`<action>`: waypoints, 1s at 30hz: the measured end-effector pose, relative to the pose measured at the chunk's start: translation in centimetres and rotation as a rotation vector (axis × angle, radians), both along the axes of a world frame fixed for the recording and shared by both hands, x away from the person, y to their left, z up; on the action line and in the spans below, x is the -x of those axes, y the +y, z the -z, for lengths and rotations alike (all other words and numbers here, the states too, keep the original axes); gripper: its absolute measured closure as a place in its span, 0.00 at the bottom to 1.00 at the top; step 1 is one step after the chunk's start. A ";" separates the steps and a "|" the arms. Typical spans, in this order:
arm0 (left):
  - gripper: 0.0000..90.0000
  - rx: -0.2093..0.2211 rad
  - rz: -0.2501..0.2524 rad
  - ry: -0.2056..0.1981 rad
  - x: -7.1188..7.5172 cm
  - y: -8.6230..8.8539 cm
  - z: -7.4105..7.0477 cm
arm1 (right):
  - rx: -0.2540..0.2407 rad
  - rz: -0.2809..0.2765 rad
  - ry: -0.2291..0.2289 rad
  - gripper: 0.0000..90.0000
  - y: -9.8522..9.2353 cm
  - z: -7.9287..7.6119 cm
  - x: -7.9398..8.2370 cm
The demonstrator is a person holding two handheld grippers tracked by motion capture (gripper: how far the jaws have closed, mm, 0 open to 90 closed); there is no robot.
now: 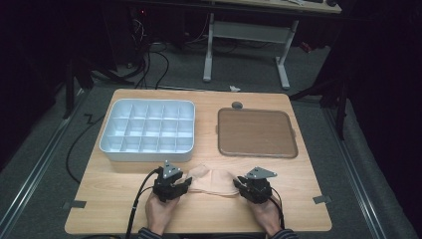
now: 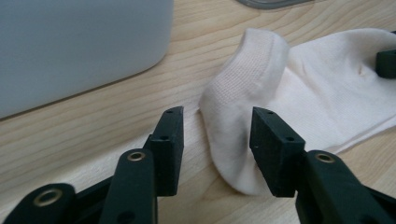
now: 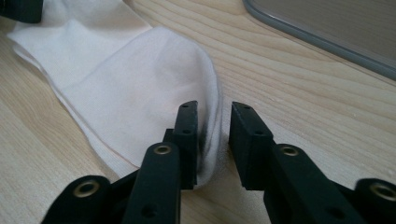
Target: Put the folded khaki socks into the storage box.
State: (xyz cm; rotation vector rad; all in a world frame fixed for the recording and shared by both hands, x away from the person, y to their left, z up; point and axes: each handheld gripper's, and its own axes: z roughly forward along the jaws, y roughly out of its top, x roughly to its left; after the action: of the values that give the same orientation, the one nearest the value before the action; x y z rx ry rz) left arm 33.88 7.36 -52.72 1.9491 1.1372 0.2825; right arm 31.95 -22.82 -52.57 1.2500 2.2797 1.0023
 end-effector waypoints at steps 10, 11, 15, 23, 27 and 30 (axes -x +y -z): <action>0.58 0.026 -0.031 0.034 0.0 0.2 0.5 | -0.076 0.020 -0.073 0.70 0.0 -2.3 0.3; 0.58 0.034 -0.038 0.035 0.0 0.0 0.5 | -0.077 0.000 -0.081 0.70 0.3 -2.6 0.3; 0.60 0.044 -0.053 0.038 0.2 -0.5 0.5 | -0.064 -0.100 -0.048 0.82 2.8 -2.8 -0.1; 0.61 -0.025 -0.016 0.009 0.1 -0.3 0.4 | -0.045 -0.180 0.015 0.86 6.6 -1.3 -1.2; 0.62 -0.060 0.000 0.002 0.1 -0.4 0.3 | -0.050 -0.187 0.019 0.88 7.3 -1.1 -1.4; 0.64 -0.075 0.011 0.001 0.1 -0.5 0.2 | -0.045 -0.180 0.035 0.91 7.7 -0.6 -1.7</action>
State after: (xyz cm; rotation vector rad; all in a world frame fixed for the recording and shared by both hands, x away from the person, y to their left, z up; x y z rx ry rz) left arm 33.77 6.83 -52.96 2.0203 1.1308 0.3230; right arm 33.63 -15.11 -51.94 1.1019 2.4446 1.1063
